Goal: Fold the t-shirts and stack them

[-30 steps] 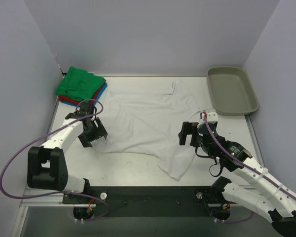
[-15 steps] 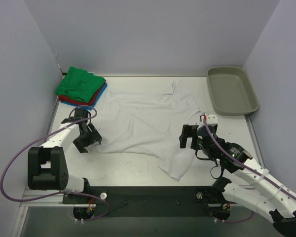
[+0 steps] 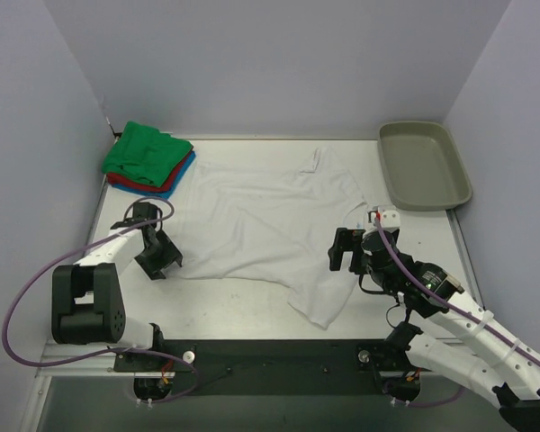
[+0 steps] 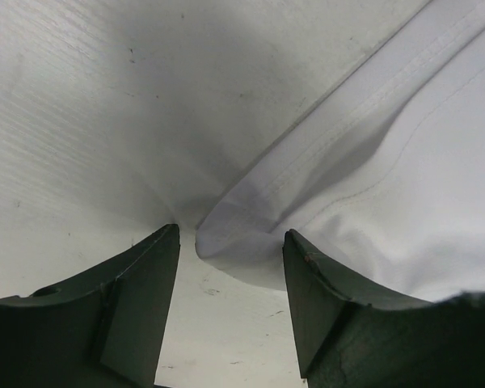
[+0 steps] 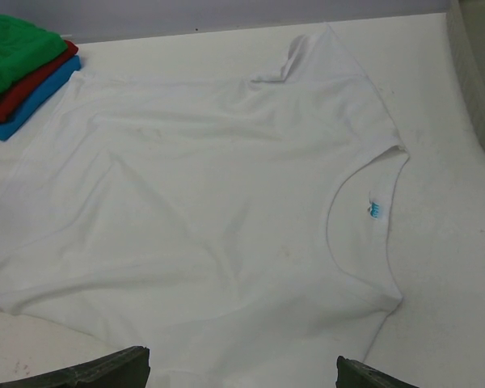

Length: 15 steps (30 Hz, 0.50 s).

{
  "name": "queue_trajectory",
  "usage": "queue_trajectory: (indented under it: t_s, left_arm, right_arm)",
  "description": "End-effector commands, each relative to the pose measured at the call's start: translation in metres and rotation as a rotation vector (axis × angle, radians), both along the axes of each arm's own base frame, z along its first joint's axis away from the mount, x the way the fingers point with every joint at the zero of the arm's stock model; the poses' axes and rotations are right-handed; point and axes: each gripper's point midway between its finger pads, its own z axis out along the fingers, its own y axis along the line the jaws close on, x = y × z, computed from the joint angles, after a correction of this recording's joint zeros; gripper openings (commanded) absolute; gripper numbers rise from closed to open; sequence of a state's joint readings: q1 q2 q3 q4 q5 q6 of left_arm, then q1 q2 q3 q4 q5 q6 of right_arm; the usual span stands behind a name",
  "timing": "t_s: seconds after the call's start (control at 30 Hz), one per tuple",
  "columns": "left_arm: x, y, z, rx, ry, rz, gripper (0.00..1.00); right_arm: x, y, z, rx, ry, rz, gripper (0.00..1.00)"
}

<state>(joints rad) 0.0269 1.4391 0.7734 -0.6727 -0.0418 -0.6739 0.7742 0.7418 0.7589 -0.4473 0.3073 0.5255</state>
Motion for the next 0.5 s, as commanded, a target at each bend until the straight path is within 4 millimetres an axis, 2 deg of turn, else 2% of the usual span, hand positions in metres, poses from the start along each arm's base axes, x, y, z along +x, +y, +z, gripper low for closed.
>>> queue_trajectory:
  t_s: [0.0, 0.3, 0.47]
  left_arm:
    - [0.003, -0.007, -0.001, -0.044, -0.044, 0.015, 0.62]
    - [-0.016, -0.016, 0.001, -0.071, -0.062, 0.011, 0.62]
    - [-0.017, -0.016, 0.0, -0.07, -0.07, 0.018, 0.61]
  right_arm:
    - [-0.002, -0.006, -0.006, -0.022, 0.007, -0.022, 0.99]
    - [-0.002, -0.001, -0.014, -0.027, 0.033, -0.019, 0.98]
    - [-0.005, 0.001, -0.019, -0.024, 0.047, -0.009, 0.96]
